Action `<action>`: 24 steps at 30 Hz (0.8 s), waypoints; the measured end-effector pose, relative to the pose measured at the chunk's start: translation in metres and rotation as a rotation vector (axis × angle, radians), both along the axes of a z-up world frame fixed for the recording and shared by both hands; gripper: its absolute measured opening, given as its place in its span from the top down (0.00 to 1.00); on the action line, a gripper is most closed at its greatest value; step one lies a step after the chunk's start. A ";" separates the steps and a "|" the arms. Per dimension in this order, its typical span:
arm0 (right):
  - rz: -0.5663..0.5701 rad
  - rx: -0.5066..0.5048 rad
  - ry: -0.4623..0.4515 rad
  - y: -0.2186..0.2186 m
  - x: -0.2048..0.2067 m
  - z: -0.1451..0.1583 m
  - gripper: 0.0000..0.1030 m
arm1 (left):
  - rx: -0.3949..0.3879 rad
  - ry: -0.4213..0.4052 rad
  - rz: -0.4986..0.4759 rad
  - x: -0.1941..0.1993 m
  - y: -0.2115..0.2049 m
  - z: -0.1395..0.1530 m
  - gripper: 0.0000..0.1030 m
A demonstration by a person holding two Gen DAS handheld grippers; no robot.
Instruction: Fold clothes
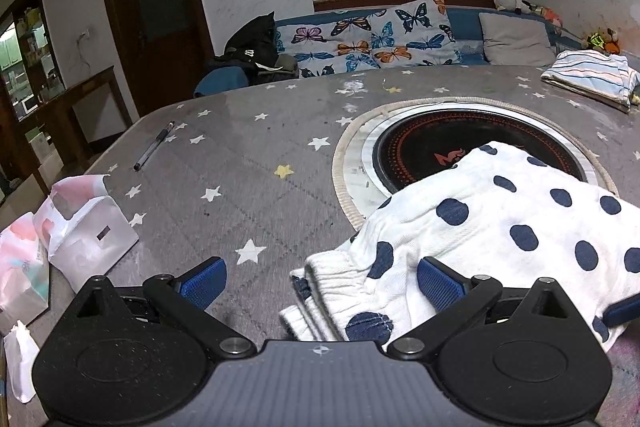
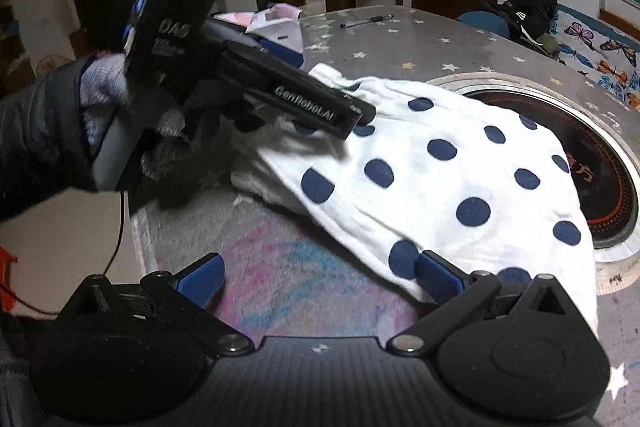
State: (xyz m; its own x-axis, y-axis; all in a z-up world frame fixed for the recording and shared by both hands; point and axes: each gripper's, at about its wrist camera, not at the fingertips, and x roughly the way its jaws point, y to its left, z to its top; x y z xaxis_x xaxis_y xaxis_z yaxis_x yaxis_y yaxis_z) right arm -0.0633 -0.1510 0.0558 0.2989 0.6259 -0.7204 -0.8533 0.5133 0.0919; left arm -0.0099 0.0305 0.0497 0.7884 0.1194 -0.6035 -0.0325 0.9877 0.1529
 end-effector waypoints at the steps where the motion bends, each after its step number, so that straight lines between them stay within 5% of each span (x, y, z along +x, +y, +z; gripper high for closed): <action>1: 0.002 -0.003 0.003 -0.001 -0.001 -0.001 0.00 | -0.003 0.001 0.001 0.000 0.001 -0.001 0.00; 13: -0.010 0.064 -0.020 -0.010 0.002 0.026 0.00 | -0.023 0.008 0.002 0.000 0.003 -0.003 0.00; 24: -0.061 0.093 0.022 -0.013 0.014 0.012 0.00 | -0.053 0.000 0.009 -0.011 0.007 0.002 0.00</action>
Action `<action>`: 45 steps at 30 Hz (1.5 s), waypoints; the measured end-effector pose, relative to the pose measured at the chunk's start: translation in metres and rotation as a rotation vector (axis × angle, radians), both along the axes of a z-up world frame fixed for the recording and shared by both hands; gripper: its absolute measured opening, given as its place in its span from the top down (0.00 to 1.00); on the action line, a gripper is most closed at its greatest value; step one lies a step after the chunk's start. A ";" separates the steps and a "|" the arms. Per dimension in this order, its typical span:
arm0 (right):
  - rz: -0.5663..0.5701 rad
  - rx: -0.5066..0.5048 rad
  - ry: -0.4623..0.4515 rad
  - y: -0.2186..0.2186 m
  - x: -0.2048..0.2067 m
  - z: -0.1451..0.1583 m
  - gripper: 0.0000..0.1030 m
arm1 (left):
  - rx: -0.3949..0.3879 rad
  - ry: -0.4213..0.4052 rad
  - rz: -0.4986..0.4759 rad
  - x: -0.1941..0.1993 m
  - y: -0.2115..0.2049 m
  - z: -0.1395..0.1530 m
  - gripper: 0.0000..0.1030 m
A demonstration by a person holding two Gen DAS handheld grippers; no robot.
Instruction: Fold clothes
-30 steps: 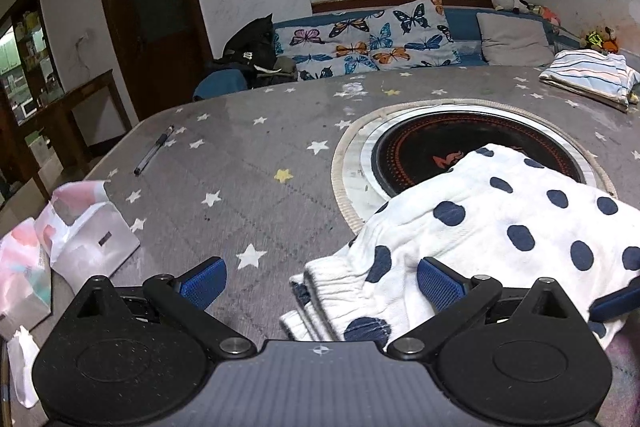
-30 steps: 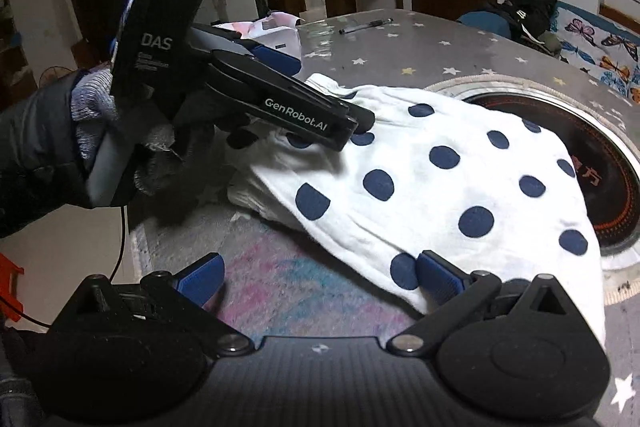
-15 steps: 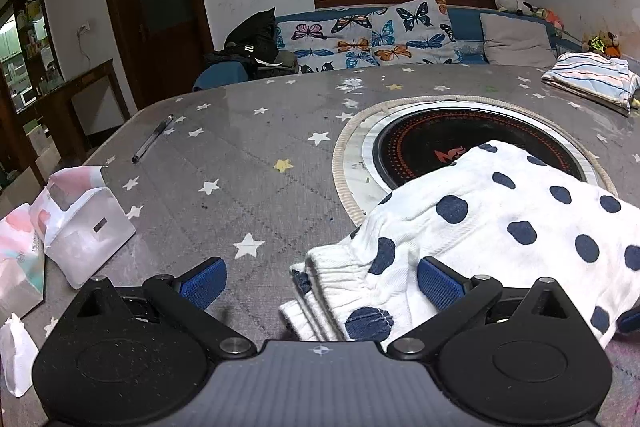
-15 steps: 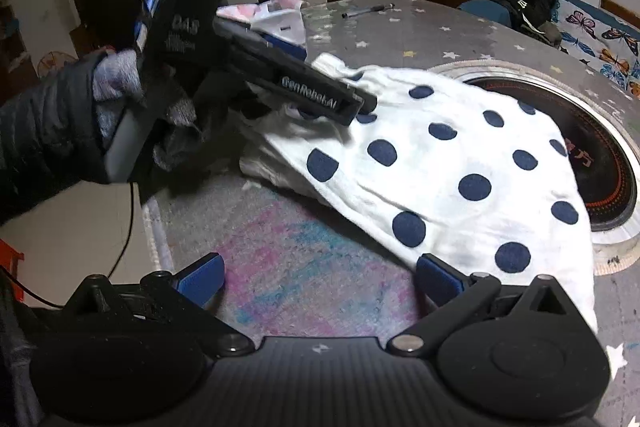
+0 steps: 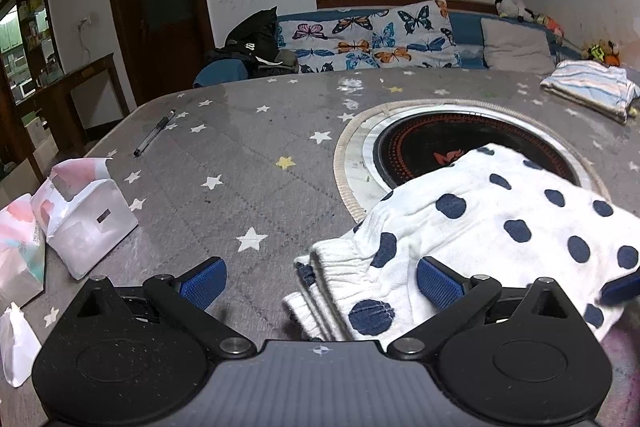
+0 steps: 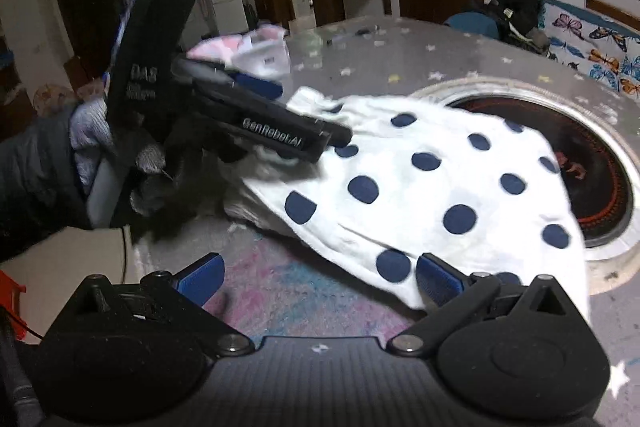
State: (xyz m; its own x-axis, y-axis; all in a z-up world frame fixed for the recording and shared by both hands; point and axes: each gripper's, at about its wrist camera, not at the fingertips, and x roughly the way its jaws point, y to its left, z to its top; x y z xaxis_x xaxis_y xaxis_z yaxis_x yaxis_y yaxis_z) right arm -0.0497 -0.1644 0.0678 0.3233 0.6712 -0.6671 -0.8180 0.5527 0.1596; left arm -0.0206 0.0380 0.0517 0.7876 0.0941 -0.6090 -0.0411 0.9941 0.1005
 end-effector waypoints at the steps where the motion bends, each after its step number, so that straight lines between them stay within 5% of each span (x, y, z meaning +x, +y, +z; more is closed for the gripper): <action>1: -0.018 0.007 -0.012 -0.004 0.002 0.003 0.00 | -0.004 -0.001 0.002 -0.003 0.000 0.000 0.00; 9: -0.211 0.006 0.023 -0.039 0.034 -0.008 0.00 | -0.032 -0.003 0.023 -0.021 0.008 0.000 0.00; 16: -0.203 0.066 -0.022 -0.043 0.045 0.008 0.00 | -0.065 -0.026 0.048 -0.032 0.015 0.011 0.00; 23: -0.250 0.021 0.023 -0.039 0.059 -0.012 0.00 | -0.119 0.014 0.067 -0.038 0.027 0.001 0.00; 31: -0.060 -0.037 -0.171 0.000 0.022 0.018 0.00 | -0.295 0.006 0.114 -0.040 0.049 0.015 0.00; 39: 0.211 -0.207 -0.343 0.067 -0.020 0.010 0.00 | -0.457 0.027 0.163 -0.044 0.072 0.015 0.00; 45: 0.321 -0.365 -0.474 0.099 -0.034 -0.003 0.21 | -0.579 0.046 0.175 -0.045 0.079 0.010 0.00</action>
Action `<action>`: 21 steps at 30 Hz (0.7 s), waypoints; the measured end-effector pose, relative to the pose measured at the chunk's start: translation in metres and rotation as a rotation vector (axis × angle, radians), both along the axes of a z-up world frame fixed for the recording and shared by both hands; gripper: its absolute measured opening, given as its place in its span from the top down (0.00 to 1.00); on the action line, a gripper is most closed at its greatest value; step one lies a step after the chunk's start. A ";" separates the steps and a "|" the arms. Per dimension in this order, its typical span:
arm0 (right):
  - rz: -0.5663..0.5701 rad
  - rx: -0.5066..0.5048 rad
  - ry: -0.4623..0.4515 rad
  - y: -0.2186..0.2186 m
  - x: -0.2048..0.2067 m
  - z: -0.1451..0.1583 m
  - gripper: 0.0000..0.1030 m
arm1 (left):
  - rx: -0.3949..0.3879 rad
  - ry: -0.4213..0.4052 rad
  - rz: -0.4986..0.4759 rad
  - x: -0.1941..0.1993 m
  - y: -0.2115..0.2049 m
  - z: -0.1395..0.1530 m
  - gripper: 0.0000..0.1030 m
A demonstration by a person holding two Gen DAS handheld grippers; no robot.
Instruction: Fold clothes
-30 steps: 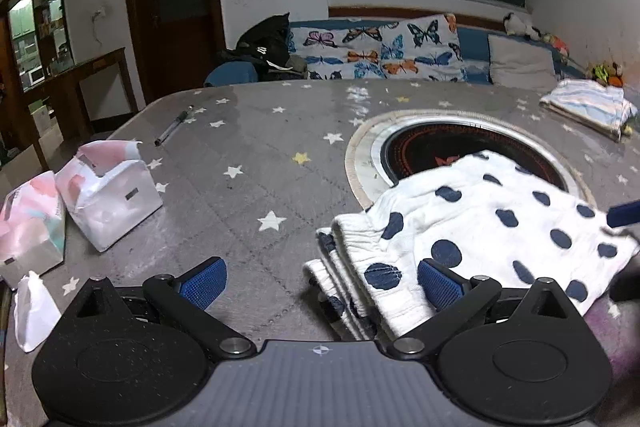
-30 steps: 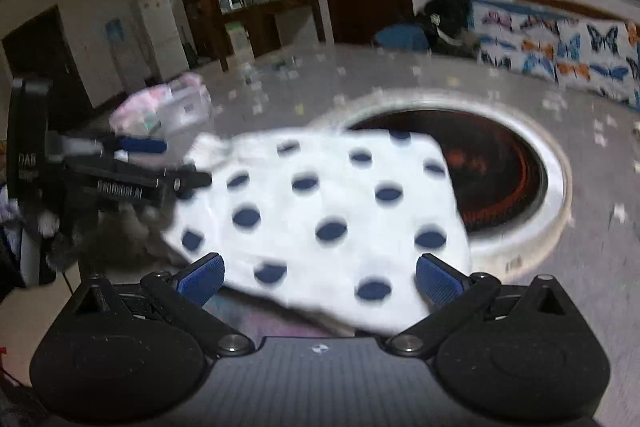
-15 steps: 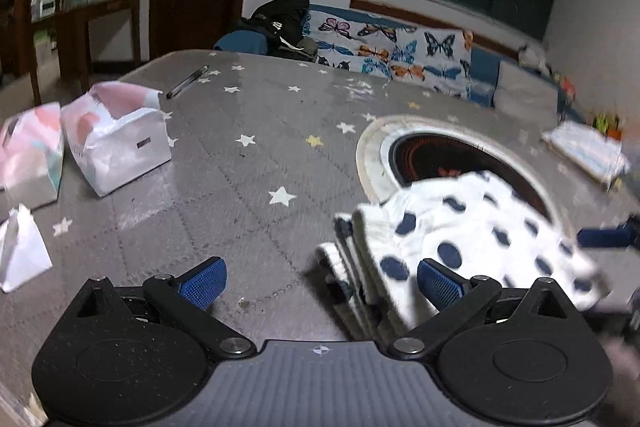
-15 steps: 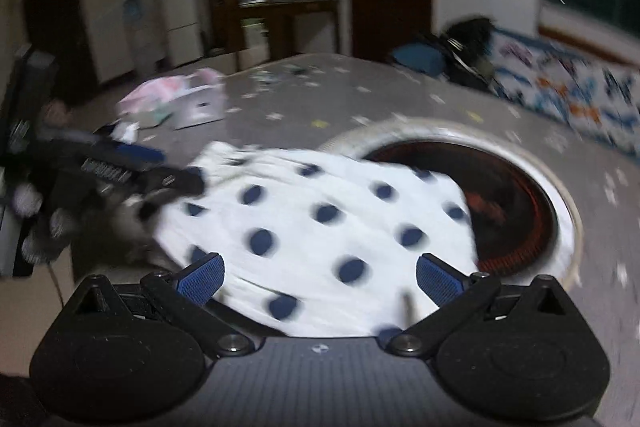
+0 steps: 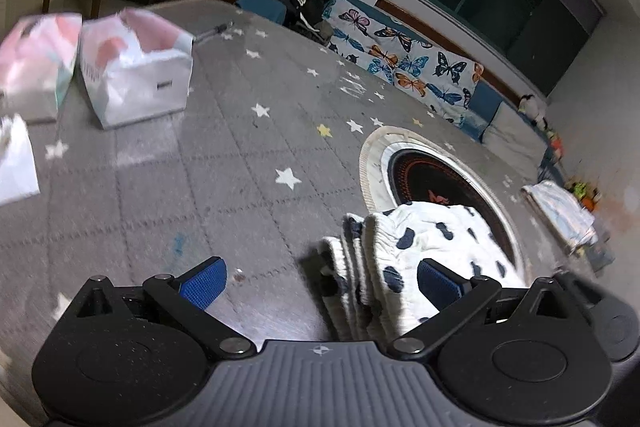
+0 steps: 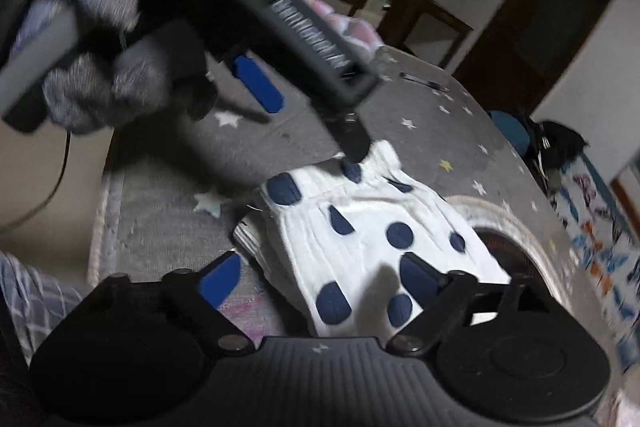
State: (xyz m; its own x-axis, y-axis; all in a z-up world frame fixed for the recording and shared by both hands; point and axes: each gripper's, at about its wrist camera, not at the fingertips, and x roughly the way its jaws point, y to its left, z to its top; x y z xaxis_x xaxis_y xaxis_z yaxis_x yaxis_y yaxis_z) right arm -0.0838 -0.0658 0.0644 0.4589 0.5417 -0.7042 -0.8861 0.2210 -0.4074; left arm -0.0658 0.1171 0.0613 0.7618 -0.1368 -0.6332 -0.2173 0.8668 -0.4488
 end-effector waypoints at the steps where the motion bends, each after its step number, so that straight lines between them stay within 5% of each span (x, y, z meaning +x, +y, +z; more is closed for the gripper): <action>1: 0.017 -0.019 -0.015 0.004 -0.001 -0.002 0.24 | -0.022 0.002 0.003 0.000 0.001 -0.001 0.00; 9: 0.082 -0.042 -0.061 0.012 -0.014 -0.005 0.61 | -0.176 0.021 0.038 -0.001 0.007 -0.011 0.00; 21: 0.015 0.110 -0.030 -0.008 -0.008 0.018 0.78 | -0.461 0.055 0.095 -0.006 0.009 -0.020 0.00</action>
